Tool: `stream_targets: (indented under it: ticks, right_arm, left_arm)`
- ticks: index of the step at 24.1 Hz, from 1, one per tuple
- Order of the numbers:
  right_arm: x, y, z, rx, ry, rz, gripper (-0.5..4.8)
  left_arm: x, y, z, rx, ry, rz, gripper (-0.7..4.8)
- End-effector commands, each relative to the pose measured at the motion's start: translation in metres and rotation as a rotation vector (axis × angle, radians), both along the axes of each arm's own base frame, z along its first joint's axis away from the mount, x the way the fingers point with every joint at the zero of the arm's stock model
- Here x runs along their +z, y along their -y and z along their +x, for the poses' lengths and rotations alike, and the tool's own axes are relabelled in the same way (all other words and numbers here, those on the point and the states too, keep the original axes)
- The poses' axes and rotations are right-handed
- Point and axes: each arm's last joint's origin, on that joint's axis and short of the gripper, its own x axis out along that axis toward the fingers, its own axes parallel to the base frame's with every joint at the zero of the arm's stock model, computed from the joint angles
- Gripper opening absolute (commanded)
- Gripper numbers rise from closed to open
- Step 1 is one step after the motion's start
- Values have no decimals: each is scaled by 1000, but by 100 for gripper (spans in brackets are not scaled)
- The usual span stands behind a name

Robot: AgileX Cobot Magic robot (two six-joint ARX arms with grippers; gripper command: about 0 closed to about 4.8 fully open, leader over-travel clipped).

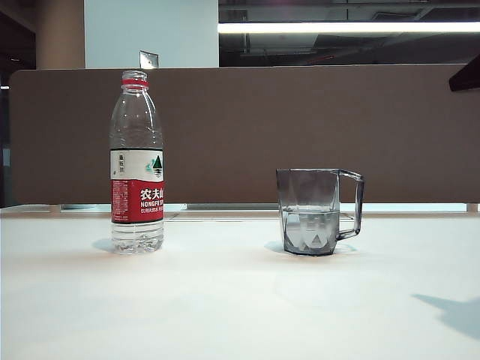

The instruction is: Pick up the mineral water bottle with the left hand on the table and pour water into the mug until it's half full.

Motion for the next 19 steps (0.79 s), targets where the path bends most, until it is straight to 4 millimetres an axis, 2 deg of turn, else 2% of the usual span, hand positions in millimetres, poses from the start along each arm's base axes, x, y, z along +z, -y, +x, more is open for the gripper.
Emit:
stream_targets:
  ticks: [1, 6, 19]
  right_arm:
    - [2, 0, 0, 1, 15, 10, -1]
    - [2, 0, 0, 1, 15, 10, -1]
    - [2, 0, 0, 1, 14, 10, -1]
  left_arm:
    - [-5, 2, 1, -18, -12, 11, -6]
    - [-5, 4, 1, -36, -8, 111, -6]
    - [-5, 4, 1, -39, -9, 72, -6]
